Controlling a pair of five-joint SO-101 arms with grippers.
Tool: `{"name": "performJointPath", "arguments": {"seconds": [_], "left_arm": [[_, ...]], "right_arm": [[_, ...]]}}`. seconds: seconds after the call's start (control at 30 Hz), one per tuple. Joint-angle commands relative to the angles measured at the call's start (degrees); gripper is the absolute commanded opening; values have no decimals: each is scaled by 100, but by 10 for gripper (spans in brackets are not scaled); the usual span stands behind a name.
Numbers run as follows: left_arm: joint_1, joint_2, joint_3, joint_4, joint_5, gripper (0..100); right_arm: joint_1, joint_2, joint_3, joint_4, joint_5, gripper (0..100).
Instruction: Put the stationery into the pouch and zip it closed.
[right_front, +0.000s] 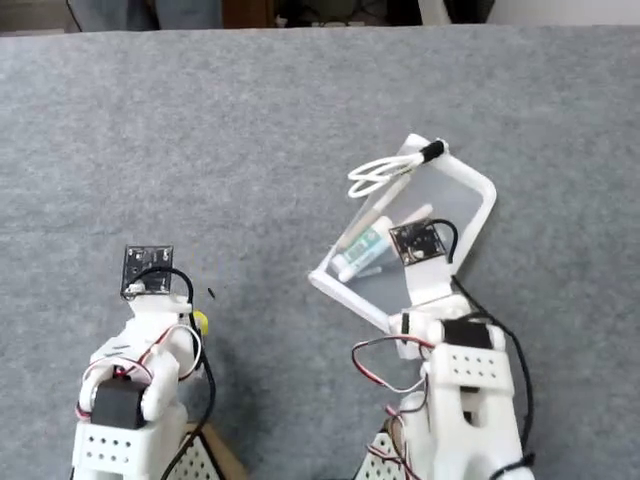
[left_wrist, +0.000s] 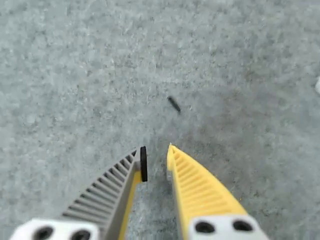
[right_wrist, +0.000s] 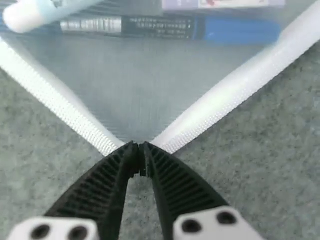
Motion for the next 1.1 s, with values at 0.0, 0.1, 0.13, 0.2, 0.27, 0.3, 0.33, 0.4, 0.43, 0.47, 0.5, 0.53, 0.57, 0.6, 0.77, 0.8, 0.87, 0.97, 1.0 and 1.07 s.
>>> {"name": "performJointPath", "arguments": {"seconds": [0.0, 0.1, 0.13, 0.2, 0.27, 0.3, 0.33, 0.4, 0.43, 0.47, 0.5, 0.53, 0.57, 0.6, 0.77, 0.8, 0.87, 0.97, 1.0, 1.07], "left_arm": [[-31, 0, 295, -185, 9, 105], [-31, 0, 338, -202, 9, 102], [-31, 0, 338, -202, 9, 102], [-31, 0, 365, -211, 9, 102], [-31, 9, 426, -273, 9, 102], [-22, 9, 426, -273, 18, 102], [-22, 9, 426, -273, 26, 102], [-22, 9, 426, -273, 44, 102], [-22, 9, 426, -273, 44, 102], [-22, 9, 426, -273, 44, 102], [-22, 9, 426, -273, 44, 102], [-4, 9, 426, -273, 44, 102], [4, 9, 426, -273, 44, 102], [4, 9, 426, -273, 44, 102], [13, 9, 426, -273, 44, 102], [13, 9, 426, -273, 44, 102], [13, 9, 426, -273, 44, 102], [13, 9, 426, -273, 44, 102], [13, 9, 426, -273, 44, 102], [22, 9, 426, -273, 44, 102]], "right_arm": [[70, -242, 259, 141, 35, 15], [70, -673, 418, 457, 35, 15], [70, -840, 470, 527, 35, 15], [70, -1209, 576, 668, 35, 15], [70, -1604, 681, 844, 35, 15], [70, -1824, 734, 941, 35, 15], [70, -2044, 787, 1046, 35, 15], [70, -2484, 892, 1266, 35, 15], [70, -2712, 936, 1389, 35, 15], [62, -2949, 980, 1459, 35, 15], [44, -3187, 1042, 1530, 35, 15], [44, -3415, 1095, 1600, 35, 15], [53, -3653, 1138, 1688, 35, 15], [53, -3890, 1191, 1776, 35, 15], [44, -4936, 1253, 2295, 0, 15], [44, -5130, 1244, 2391, 0, 15], [35, -5385, 1226, 2523, 0, 15], [35, -5525, 1218, 2602, -9, 15], [35, -5508, 1218, 2593, -9, 15], [35, -5508, 1218, 2593, -9, 15]]}}
